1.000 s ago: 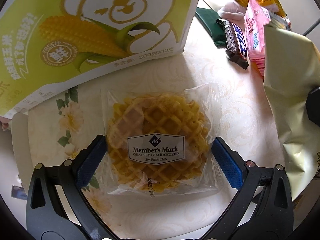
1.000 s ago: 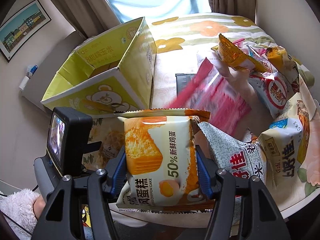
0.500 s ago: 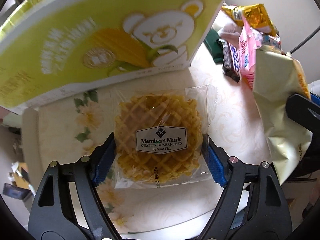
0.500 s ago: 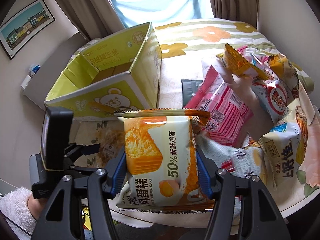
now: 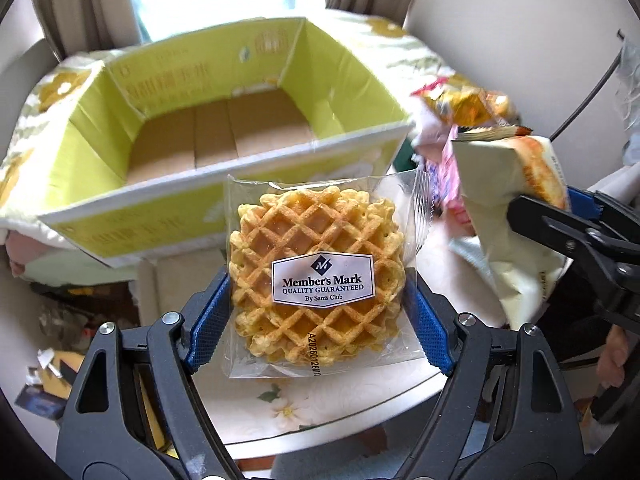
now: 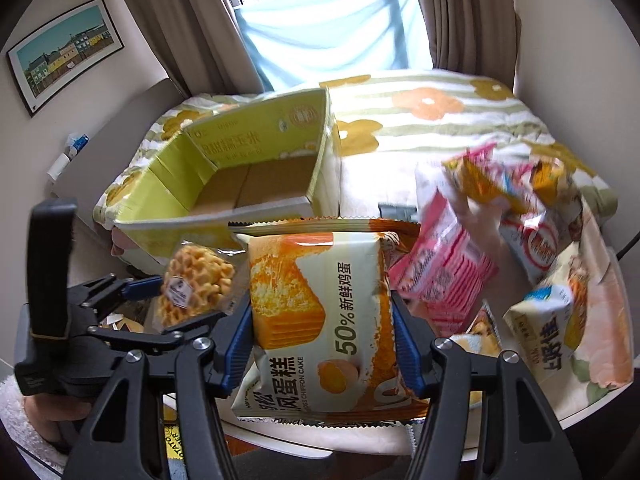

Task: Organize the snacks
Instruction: 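Carry both packets over the box and release them inside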

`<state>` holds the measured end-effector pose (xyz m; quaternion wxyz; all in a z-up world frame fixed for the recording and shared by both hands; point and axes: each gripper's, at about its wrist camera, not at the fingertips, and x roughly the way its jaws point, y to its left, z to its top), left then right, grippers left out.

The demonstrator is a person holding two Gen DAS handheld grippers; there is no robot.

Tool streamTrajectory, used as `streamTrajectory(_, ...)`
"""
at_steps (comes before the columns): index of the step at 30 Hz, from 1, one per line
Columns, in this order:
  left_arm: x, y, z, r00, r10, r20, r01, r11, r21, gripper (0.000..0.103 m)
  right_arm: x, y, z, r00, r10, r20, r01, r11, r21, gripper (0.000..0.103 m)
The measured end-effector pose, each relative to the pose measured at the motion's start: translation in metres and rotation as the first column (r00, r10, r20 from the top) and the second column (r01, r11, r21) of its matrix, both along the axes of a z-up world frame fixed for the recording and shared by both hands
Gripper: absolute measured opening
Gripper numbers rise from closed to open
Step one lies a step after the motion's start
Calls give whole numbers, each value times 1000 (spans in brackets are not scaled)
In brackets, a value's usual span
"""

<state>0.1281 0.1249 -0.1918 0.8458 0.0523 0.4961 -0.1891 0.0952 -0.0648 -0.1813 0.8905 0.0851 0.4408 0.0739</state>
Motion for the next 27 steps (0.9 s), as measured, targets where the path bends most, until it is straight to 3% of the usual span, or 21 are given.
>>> streamTrajectory(4,-6,18,33,998,-14,54,16,999,-35,79,5,9,26,999,-22,41,22,1000,-11,57)
streamTrajectory(14,53,55,86,988,60,142,-49,995,-83,79,58,33,64,996,0,91,4,999,-47,57)
streamTrajectory(20,110,75,84,983,141,115,-131,987,-89,79,109,46,61,994,58,90,-54,998,-45,57)
streamTrajectory(27,177,74,47,979,201,17,-200,978,-51,79,165,57,46,989,137,56,-136,990,-25,57)
